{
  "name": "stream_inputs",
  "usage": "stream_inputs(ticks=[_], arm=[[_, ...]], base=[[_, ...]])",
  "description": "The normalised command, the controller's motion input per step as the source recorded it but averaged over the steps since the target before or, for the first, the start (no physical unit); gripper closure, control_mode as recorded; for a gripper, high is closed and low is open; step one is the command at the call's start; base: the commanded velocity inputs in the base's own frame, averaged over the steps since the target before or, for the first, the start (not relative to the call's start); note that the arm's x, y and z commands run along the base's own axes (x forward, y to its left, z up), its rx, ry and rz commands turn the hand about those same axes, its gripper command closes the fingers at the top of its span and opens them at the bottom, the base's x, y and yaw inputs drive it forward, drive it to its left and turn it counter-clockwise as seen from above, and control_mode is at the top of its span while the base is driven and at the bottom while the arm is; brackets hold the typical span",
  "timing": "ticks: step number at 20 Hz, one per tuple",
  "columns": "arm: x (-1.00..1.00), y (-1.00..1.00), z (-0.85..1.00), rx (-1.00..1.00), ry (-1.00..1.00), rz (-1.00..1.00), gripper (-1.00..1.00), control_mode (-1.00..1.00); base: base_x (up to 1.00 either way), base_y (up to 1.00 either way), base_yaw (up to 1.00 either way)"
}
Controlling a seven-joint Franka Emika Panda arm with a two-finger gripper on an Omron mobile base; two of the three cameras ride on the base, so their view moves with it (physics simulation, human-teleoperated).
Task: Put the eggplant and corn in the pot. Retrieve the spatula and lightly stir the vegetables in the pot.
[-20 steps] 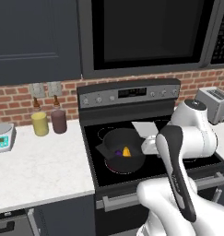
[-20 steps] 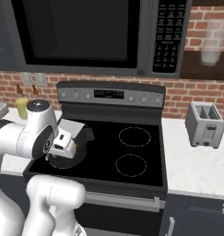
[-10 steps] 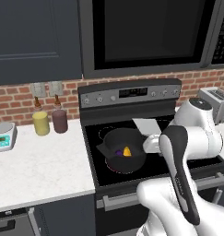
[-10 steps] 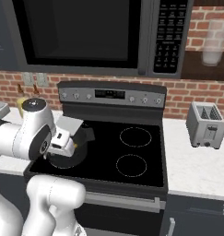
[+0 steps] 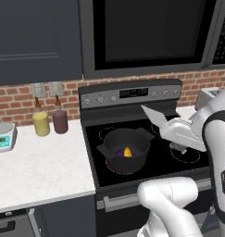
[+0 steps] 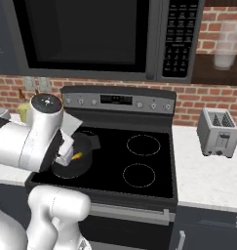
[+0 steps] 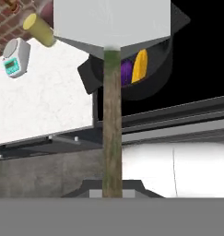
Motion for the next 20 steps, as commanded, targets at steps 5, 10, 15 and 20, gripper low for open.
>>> stream_inputs(ticks=[5, 10, 15, 20], arm=[[-0.06, 0.0, 0.56, 0.64, 0.26, -0.04, 1.0, -1.0], [0.02, 0.0, 0.36, 0.73, 0.39, -0.1, 1.0, -1.0], [0.07, 0.19, -0.03, 0.57, 0.42, -0.19, 1.0, -1.0], [0.33, 0.27, -0.3, 0.47, 0.49, -0.23, 1.0, -1.0]], base=[[0.0, 0.0, 0.0], [0.0, 0.0, 0.0], [0.0, 0.0, 0.0], [0.0, 0.0, 0.0]])
